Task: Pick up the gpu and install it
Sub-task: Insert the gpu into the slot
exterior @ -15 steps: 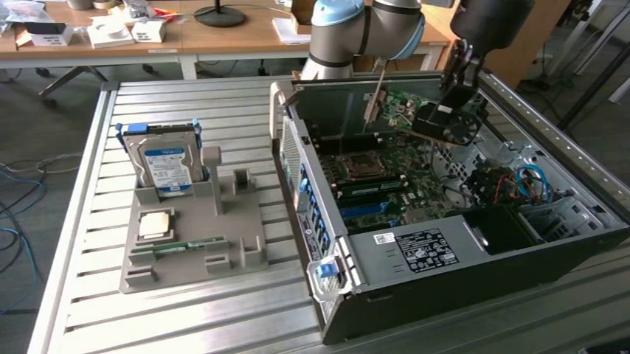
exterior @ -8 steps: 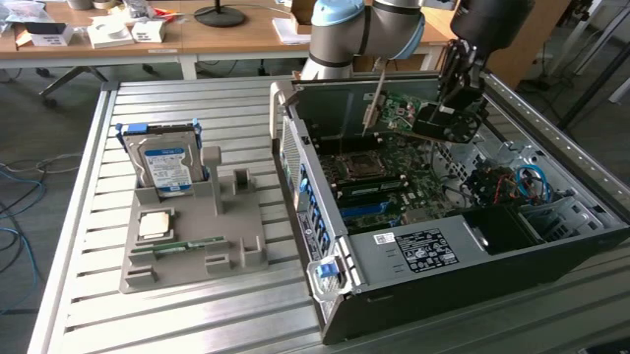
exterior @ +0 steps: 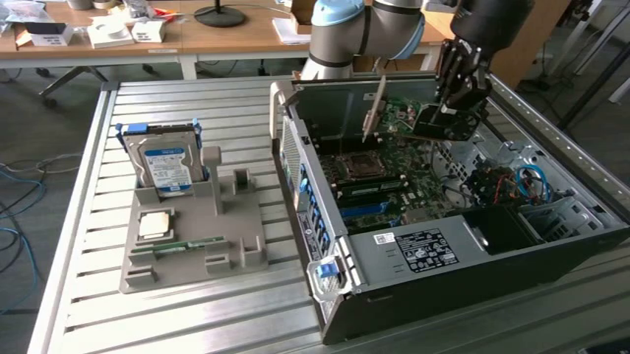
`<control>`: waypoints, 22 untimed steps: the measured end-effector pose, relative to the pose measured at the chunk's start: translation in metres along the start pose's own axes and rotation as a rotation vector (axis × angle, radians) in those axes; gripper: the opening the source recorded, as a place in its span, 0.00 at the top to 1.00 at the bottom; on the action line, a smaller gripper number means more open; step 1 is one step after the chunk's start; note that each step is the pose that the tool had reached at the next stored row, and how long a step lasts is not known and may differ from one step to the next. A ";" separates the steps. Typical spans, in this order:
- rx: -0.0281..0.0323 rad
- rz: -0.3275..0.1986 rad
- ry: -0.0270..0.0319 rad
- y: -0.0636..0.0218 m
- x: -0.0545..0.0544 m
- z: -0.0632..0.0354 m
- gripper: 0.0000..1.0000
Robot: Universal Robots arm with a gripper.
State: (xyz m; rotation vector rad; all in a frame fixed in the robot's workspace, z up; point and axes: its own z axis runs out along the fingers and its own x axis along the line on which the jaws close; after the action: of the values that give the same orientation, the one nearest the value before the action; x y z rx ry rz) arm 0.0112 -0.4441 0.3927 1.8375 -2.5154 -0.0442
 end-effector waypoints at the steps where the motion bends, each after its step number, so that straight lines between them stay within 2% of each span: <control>1: 0.0001 -0.018 0.0007 0.0000 0.000 0.0000 0.74; 17: 0.0013 -0.300 0.0115 -0.0001 0.000 0.0019 0.74; 22: 0.0023 -0.315 0.0120 0.0002 0.000 0.0023 0.74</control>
State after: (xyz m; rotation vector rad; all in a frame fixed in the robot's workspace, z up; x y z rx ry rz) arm 0.0109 -0.4441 0.3904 2.2070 -2.1935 -0.0361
